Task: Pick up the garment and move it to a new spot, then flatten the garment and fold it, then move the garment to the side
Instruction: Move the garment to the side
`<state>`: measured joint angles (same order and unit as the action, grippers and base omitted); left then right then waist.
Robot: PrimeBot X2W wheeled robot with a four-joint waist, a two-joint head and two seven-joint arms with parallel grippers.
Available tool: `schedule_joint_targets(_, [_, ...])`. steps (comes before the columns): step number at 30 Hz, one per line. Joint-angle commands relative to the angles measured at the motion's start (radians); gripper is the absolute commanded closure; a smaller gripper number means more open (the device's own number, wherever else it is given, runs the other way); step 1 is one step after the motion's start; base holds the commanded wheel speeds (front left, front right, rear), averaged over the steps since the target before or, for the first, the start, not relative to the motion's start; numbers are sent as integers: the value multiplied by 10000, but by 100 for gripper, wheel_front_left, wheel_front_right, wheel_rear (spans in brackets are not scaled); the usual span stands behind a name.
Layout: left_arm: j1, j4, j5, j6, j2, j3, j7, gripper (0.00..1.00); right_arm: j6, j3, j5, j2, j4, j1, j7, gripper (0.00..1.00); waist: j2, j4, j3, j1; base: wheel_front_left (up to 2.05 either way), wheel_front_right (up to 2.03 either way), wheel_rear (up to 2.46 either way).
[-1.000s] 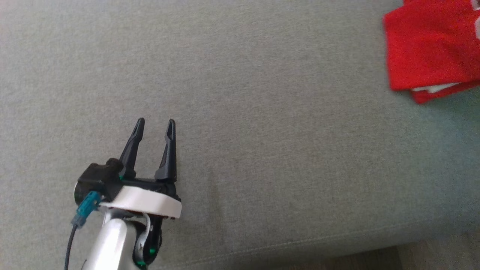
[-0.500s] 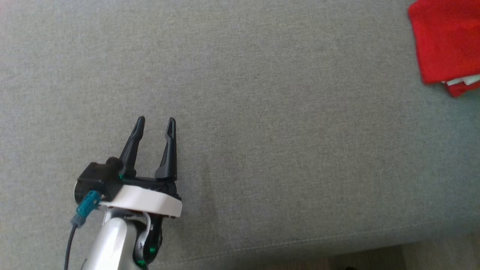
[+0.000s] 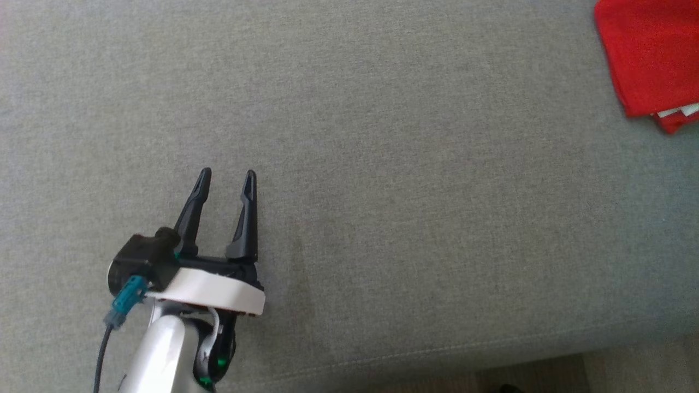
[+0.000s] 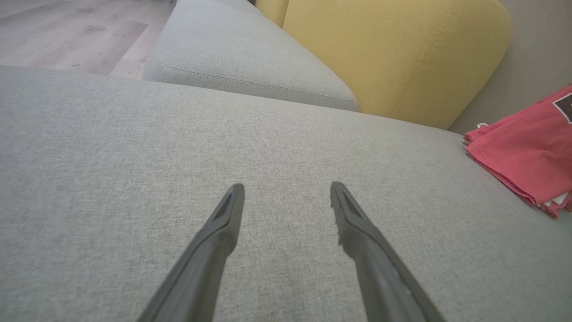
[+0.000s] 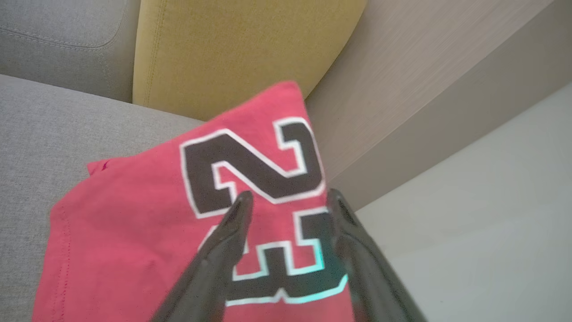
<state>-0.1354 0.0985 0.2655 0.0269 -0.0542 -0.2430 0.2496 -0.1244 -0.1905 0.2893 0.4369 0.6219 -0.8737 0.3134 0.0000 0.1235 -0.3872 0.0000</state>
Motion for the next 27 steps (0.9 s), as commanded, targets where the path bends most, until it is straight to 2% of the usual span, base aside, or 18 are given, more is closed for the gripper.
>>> schedule_joint_targets(1, [-290, -273, -69, -5, 19, 341, 122, 0, -63, -18, 97, 80, -298, -254, -86, 0, 0, 8, 9, 0, 0, 0, 0])
schedule_joint_targets(14, [-320, -189, -82, 5, 21, 431, 122, 0, -63, -436, 279, -556, -32, -113, -414, 0, 0, 27, 218, 0, 0, 0, 0])
schedule_joint_targets(21, [-302, -304, 16, -128, 24, 828, 122, 0, -63, -516, -212, -1253, 29, 77, -1413, 0, 0, -10, 810, 0, 0, 0, 0])
schedule_joint_targets(27, [-160, -329, 313, -269, 30, 1312, 122, 0, -63, -146, -891, -2027, -153, 640, -2559, 0, 0, -75, 1673, 0, 0, 0, 0])
